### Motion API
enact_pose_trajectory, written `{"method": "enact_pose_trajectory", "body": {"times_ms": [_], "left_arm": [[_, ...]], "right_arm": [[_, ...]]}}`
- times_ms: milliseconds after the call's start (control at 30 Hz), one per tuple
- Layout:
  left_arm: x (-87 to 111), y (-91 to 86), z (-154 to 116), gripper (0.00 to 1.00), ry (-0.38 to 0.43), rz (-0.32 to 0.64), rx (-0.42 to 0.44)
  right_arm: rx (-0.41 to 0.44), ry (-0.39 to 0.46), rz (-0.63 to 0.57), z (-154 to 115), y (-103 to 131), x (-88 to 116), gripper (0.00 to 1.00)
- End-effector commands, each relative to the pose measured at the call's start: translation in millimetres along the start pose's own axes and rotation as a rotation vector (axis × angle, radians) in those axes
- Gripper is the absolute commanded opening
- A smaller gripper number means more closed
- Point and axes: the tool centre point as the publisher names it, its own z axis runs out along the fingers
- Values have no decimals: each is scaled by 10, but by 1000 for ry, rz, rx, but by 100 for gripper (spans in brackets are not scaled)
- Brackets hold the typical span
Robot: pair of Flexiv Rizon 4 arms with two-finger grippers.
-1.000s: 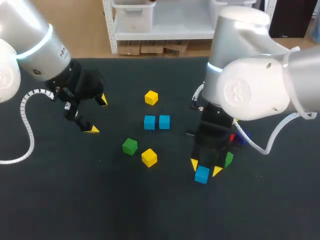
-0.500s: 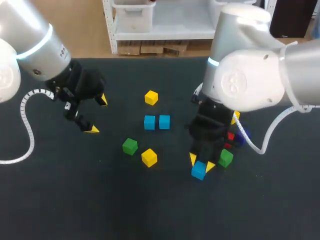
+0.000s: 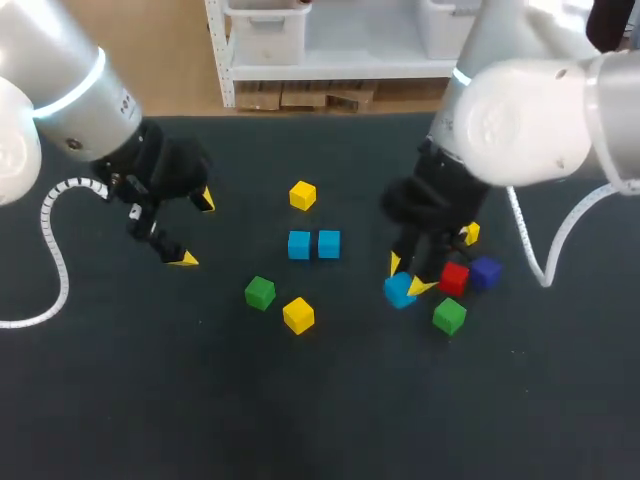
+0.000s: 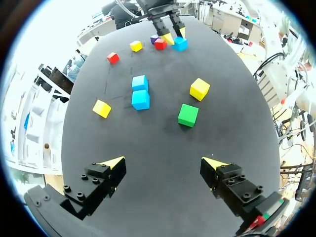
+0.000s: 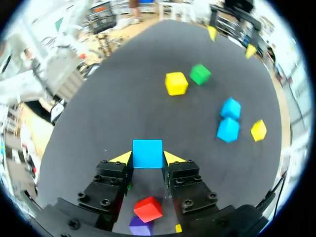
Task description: Place the blue cubes, place green cubes on the blue cubes, place the yellow cubes on the green cubes, then place the red cubes on the yellow cubes, and place purple cube on the red cubes.
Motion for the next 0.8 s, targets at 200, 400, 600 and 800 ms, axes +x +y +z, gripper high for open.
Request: {"method": "enact_pose_trajectory", "body": {"times_ms": [200, 400, 600, 800], "left_arm": [[15, -5, -1, 100, -4, 4, -2], [15, -5, -1, 100, -4, 4, -2], [15, -5, -1, 100, -4, 4, -2], [15, -5, -1, 100, -4, 4, -2]], "right_arm": [[267, 93, 672, 17, -302, -10, 0], [324, 94, 763, -48, -509, 2, 0], [368, 28, 808, 2, -662, 28, 0], [401, -34, 780, 25, -807, 19, 0]]}}
